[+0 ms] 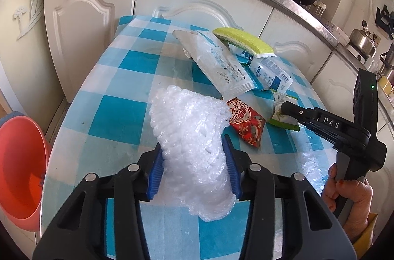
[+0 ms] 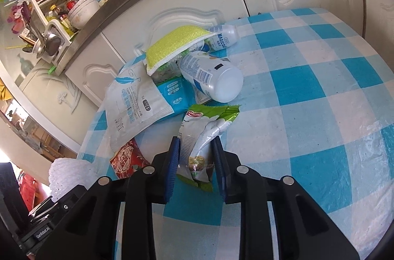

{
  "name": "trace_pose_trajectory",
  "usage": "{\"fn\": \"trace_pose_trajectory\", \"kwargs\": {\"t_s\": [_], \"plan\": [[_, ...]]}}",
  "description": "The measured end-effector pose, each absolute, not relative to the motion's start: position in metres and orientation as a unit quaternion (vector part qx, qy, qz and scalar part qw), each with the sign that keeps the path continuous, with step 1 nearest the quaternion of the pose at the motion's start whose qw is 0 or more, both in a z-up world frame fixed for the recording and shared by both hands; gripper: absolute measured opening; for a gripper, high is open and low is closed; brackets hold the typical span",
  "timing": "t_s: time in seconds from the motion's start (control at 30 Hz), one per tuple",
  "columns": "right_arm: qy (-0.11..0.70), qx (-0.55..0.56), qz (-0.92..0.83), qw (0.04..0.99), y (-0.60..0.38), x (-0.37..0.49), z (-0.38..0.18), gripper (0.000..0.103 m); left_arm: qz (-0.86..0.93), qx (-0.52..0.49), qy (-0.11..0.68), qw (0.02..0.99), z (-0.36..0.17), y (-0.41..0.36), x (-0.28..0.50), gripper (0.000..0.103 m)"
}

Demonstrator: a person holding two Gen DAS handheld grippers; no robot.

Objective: Collect trash
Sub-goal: 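Grasp the green snack packet with the right tool while the left tool holds the foam net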

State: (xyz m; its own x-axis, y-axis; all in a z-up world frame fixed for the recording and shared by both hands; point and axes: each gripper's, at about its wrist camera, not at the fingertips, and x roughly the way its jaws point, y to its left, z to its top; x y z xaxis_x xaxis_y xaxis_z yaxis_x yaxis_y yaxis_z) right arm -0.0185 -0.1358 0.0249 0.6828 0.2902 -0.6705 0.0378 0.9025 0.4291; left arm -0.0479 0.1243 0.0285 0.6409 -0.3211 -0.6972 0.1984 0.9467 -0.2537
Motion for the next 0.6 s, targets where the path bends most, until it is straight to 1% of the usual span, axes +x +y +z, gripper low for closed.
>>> {"fn": "trace_pose_trajectory", "kwargs": {"t_s": [0.2,0.23,0.6], "plan": [[0.380,0.212,0.068,0.898,-0.139,-0.031,0.034,0.027,-0.152,-0.083,0.391,0.904,0.033,0.128,-0.054,0.045],[0.377,0.213,0.068,0.899,-0.139,-0.033,0.036,0.026,-0.153,-0.085,0.390,0.904,0.033,0.129,-0.054,0.045],[0.346,0.208,0.066,0.913,-0.134,-0.053,0.060,0.025,-0.158,-0.098,0.371,0.910,0.045,0.146,-0.065,0.045]]}}
